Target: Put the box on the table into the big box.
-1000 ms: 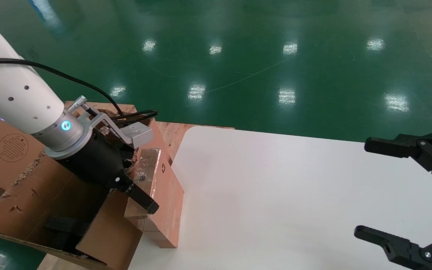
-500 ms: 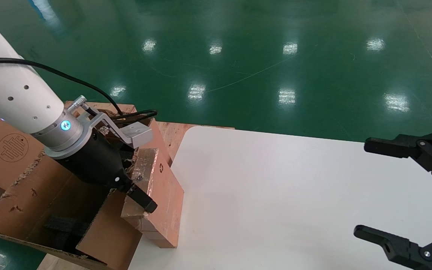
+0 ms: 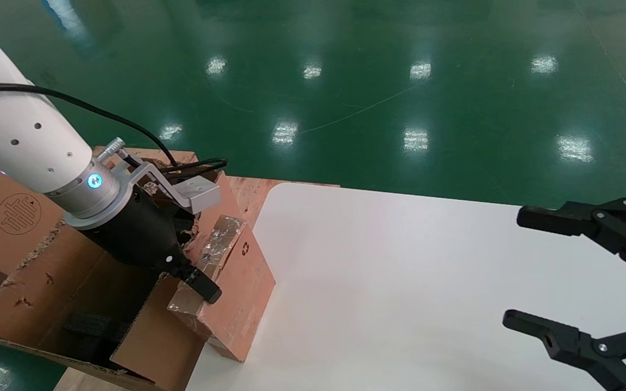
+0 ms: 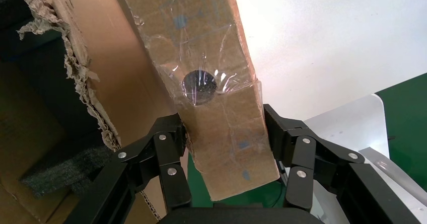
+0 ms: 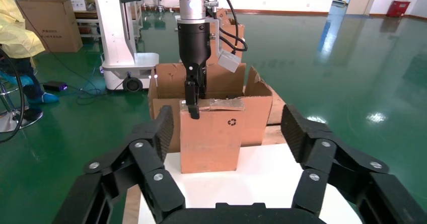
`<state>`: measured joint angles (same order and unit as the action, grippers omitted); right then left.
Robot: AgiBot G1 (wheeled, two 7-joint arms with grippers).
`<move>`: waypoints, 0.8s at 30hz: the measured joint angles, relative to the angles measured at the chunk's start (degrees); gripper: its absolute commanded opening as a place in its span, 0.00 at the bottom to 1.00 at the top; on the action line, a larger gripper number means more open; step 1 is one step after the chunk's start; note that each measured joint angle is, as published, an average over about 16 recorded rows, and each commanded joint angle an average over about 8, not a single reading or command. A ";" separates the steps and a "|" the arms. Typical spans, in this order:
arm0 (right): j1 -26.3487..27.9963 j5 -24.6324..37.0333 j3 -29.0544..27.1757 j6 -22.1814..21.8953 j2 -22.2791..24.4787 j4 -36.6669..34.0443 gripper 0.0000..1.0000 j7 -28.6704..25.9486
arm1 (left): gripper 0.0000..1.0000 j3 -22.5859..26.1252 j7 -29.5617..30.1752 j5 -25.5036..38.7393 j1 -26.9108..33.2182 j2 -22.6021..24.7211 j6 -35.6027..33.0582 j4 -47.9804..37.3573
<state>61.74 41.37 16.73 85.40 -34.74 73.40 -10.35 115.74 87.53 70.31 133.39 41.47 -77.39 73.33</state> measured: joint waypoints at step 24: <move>0.02 -0.01 0.02 0.01 0.00 -0.03 1.00 0.02 | 0.00 -0.95 -0.04 0.07 1.55 -0.31 0.88 0.70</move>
<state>61.76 41.36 16.75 85.42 -34.74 73.38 -10.33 114.79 87.49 70.39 134.94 41.16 -76.51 74.04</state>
